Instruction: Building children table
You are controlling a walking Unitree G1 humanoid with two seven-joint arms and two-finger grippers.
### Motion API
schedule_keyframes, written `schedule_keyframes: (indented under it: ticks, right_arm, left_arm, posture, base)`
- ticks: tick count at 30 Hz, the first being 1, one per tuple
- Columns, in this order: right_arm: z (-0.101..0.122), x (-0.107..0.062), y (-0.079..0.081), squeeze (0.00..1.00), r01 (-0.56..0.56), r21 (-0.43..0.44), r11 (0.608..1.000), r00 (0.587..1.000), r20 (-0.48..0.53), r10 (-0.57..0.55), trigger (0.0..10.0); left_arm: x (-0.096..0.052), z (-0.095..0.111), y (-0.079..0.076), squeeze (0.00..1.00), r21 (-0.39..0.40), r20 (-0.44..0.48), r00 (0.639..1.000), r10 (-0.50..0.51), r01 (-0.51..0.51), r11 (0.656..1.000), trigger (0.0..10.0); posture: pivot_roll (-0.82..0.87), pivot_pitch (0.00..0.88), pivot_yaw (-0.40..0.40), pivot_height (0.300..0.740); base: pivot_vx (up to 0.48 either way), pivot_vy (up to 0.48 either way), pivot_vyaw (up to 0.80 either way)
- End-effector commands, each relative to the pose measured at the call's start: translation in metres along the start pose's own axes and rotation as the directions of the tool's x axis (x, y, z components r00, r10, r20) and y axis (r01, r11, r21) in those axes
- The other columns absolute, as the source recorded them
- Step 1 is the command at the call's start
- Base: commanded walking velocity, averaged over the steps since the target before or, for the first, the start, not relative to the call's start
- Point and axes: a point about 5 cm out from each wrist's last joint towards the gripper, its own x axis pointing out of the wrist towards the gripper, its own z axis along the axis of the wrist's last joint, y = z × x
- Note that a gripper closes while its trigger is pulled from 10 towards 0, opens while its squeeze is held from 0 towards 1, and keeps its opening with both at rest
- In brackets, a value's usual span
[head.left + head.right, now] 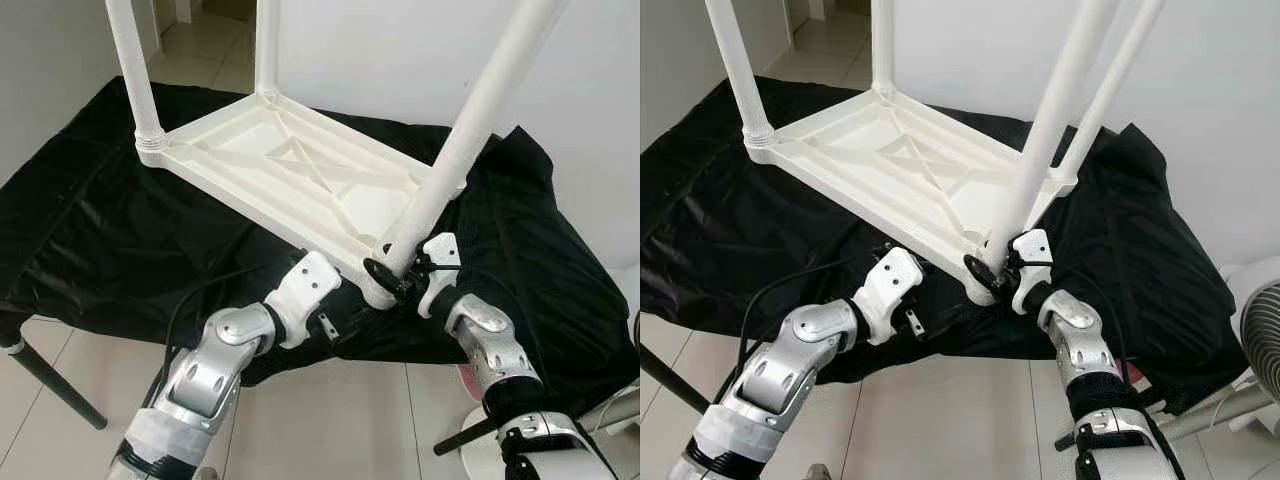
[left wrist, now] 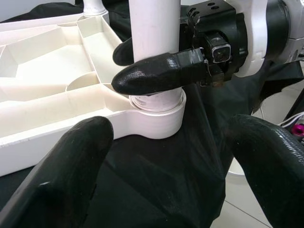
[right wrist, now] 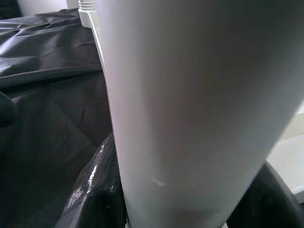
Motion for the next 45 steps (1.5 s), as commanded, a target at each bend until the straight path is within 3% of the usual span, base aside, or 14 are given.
schedule_keyframes:
  ticks: [1, 7, 8, 12, 17, 24, 29, 32, 33, 34, 35, 37, 39, 45]
  right_arm:
    - [-0.007, -0.002, 0.001, 0.0, -0.026, 0.001, 1.0, 0.999, -0.032, 0.026, 0.0]
    - [-0.011, -0.003, 0.003, 0.0, -0.033, -0.002, 0.999, 0.999, -0.043, 0.033, 0.0]
    - [-0.012, -0.003, 0.004, 0.0, -0.033, -0.005, 0.999, 0.998, -0.046, 0.033, 10.0]
    - [-0.012, -0.003, 0.006, 0.0, -0.013, -0.012, 1.0, 0.999, -0.03, 0.013, 10.0]
    - [-0.011, -0.003, 0.006, 0.0, 0.068, -0.004, 0.998, 0.998, -0.006, -0.068, 10.0]
    - [-0.017, -0.003, 0.017, 0.0, 0.22, 0.019, 0.975, 0.976, -0.01, -0.219, 10.0]
    - [-0.017, 0.001, 0.026, 0.0, 0.33, 0.051, 0.943, 0.944, -0.006, -0.33, 10.0]
    - [-0.018, -0.001, 0.033, 0.0, 0.485, 0.086, 0.87, 0.874, -0.012, -0.486, 10.0]
    - [-0.018, -0.001, 0.033, 0.0, 0.485, 0.086, 0.87, 0.874, -0.012, -0.486, 10.0]
    - [-0.019, -0.001, 0.037, 0.0, 0.525, 0.103, 0.845, 0.851, -0.023, -0.525, 10.0]
    - [-0.019, -0.001, 0.037, 0.0, 0.525, 0.103, 0.845, 0.851, -0.023, -0.525, 10.0]
    - [-0.017, 0.006, 0.058, 0.0, 0.529, 0.167, 0.832, 0.845, -0.015, -0.534, 10.0]
    - [-0.014, 0.011, 0.07, 0.0, 0.512, 0.182, 0.84, 0.854, -0.001, -0.52, 10.0]
    - [-0.011, 0.009, 0.065, 0.0, 0.52, 0.169, 0.837, 0.848, 0.013, -0.53, 10.0]
  left_arm:
    - [-0.001, 0.001, 0.001, 0.0, 0.012, 0.002, 0.999, 0.043, -0.043, 0.999, 10.0]
    - [-0.001, 0.001, 0.0, 0.0, 0.01, 0.002, 0.999, 0.043, -0.043, 0.999, 10.0]
    - [-0.001, 0.0, 0.0, 0.0, 0.009, 0.001, 0.999, 0.043, -0.043, 0.999, 10.0]
    - [0.001, 0.001, 0.0, 0.0, 0.007, 0.002, 0.999, 0.036, -0.036, 0.999, 10.0]
    - [0.001, 0.001, 0.0, 0.0, 0.008, 0.004, 0.999, 0.036, -0.036, 0.999, 10.0]
    - [0.001, 0.001, 0.001, 0.0, 0.005, 0.006, 0.999, 0.041, -0.041, 0.999, 10.0]
    - [0.002, 0.001, 0.001, 0.0, 0.002, 0.009, 0.999, 0.04, -0.04, 0.999, 10.0]
    - [0.003, 0.002, 0.0, 0.0, 0.0, 0.013, 0.999, 0.035, -0.035, 0.999, 10.0]
    - [0.003, 0.002, 0.0, 0.0, 0.0, 0.013, 0.999, 0.035, -0.035, 0.999, 10.0]
    - [0.003, 0.002, 0.0, 0.0, 0.0, 0.014, 0.999, 0.035, -0.035, 0.999, 10.0]
    - [0.003, 0.002, 0.0, 0.0, 0.0, 0.014, 0.999, 0.035, -0.035, 0.999, 10.0]
    - [0.003, 0.002, 0.001, 0.0, -0.001, 0.013, 0.999, 0.035, -0.035, 0.999, 10.0]
    - [0.003, 0.003, 0.001, 0.0, -0.001, 0.015, 0.999, 0.033, -0.033, 0.999, 10.0]
    - [0.004, 0.004, 0.001, 0.0, 0.004, 0.015, 0.999, 0.03, -0.03, 1.0, 10.0]
  posture:
    - [0.08, 0.01, -0.13, 0.74]
    - [0.07, 0.015, -0.125, 0.74]
    - [0.07, 0.016, -0.126, 0.74]
    - [0.06, 0.021, -0.12, 0.74]
    - [0.05, 0.025, -0.121, 0.74]
    - [0.05, 0.032, -0.119, 0.74]
    - [0.03, 0.039, -0.114, 0.74]
    - [0.03, 0.041, -0.112, 0.74]
    - [0.03, 0.041, -0.112, 0.74]
    - [0.03, 0.041, -0.112, 0.74]
    - [0.03, 0.041, -0.112, 0.74]
    - [0.03, 0.039, -0.108, 0.74]
    - [0.03, 0.038, -0.106, 0.74]
    - [0.03, 0.038, -0.104, 0.74]
  base:
    - [0.0, 0.0, 0.0]
    - [0.0, 0.0, 0.0]
    - [0.0, 0.0, 0.0]
    - [0.0, 0.0, 0.0]
    - [0.0, 0.0, 0.0]
    - [0.0, 0.0, 0.0]
    - [0.0, 0.0, 0.0]
    - [0.0, 0.0, 0.0]
    - [0.0, 0.0, 0.0]
    - [0.0, 0.0, 0.0]
    - [0.0, 0.0, 0.0]
    - [0.0, 0.0, 0.0]
    - [0.0, 0.0, 0.0]
    - [0.0, 0.0, 0.0]
